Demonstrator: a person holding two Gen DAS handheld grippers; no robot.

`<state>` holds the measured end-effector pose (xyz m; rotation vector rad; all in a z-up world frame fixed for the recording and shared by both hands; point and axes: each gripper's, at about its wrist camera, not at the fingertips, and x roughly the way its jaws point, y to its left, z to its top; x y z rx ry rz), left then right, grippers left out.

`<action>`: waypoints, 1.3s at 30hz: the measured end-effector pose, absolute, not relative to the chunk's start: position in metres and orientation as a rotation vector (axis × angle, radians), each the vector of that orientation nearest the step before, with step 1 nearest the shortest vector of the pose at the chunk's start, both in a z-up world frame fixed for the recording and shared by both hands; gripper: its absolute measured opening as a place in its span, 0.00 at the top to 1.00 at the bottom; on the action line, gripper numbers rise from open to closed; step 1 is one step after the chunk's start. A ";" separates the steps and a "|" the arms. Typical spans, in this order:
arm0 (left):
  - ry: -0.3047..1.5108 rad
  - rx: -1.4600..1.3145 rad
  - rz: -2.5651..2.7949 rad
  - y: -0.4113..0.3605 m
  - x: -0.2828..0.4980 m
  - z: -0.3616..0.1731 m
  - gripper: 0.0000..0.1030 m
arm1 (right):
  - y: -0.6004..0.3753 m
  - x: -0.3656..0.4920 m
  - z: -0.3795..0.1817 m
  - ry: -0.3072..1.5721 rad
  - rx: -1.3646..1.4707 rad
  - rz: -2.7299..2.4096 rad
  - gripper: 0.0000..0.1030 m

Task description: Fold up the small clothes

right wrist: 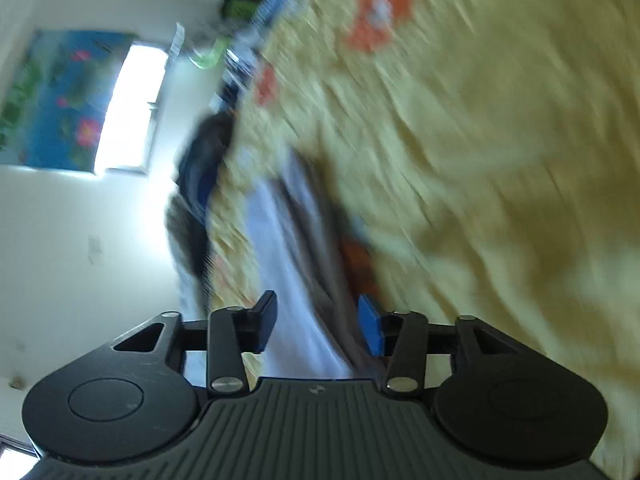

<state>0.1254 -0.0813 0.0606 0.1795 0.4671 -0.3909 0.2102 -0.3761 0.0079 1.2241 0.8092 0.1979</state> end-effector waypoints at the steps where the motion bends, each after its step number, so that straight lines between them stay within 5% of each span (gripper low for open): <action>1: 0.428 0.184 -0.421 -0.086 0.127 0.066 0.72 | -0.378 0.227 0.016 0.804 1.220 0.217 0.46; 5: 0.415 0.239 -0.465 -0.120 0.165 0.054 0.60 | -0.344 0.320 0.035 0.875 1.140 0.398 0.27; 12: 0.524 0.238 -0.412 -0.135 0.184 0.010 0.61 | -0.275 0.435 0.003 1.070 0.942 0.384 0.29; 16: 0.545 0.181 -0.433 -0.125 0.191 0.010 0.61 | -0.300 0.440 -0.030 1.037 0.978 0.234 1.00; 20: 0.537 0.191 -0.442 -0.124 0.191 0.011 0.61 | -0.317 0.434 -0.042 1.015 1.060 0.253 0.96; 22: 0.535 0.195 -0.452 -0.122 0.190 0.018 0.60 | -0.312 0.428 -0.026 1.016 1.043 0.268 0.76; 23: 0.535 0.182 -0.461 -0.119 0.190 0.023 0.60 | -0.310 0.422 -0.015 0.991 1.044 0.304 0.55; 26: 0.507 0.152 -0.455 -0.112 0.193 0.037 0.59 | -0.289 0.413 0.011 0.944 1.014 0.474 0.32; 30: 0.592 0.161 -0.453 -0.114 0.205 0.025 0.59 | -0.249 0.421 -0.003 1.138 0.953 0.594 0.28; 31: 0.600 0.169 -0.454 -0.114 0.204 0.018 0.59 | -0.244 0.420 -0.010 1.173 0.905 0.573 0.46; 32: 0.573 0.180 -0.450 -0.114 0.200 0.014 0.59 | -0.242 0.418 -0.015 1.172 0.852 0.545 0.74; 34: 0.572 0.185 -0.449 -0.117 0.202 0.012 0.59 | -0.247 0.415 -0.023 1.184 0.767 0.468 1.00; 37: 0.599 0.171 -0.445 -0.118 0.207 0.016 0.59 | -0.267 0.404 -0.020 1.164 0.859 0.429 0.95; 39: 0.593 0.186 -0.442 -0.118 0.205 0.016 0.59 | -0.276 0.385 -0.005 1.114 0.872 0.446 0.66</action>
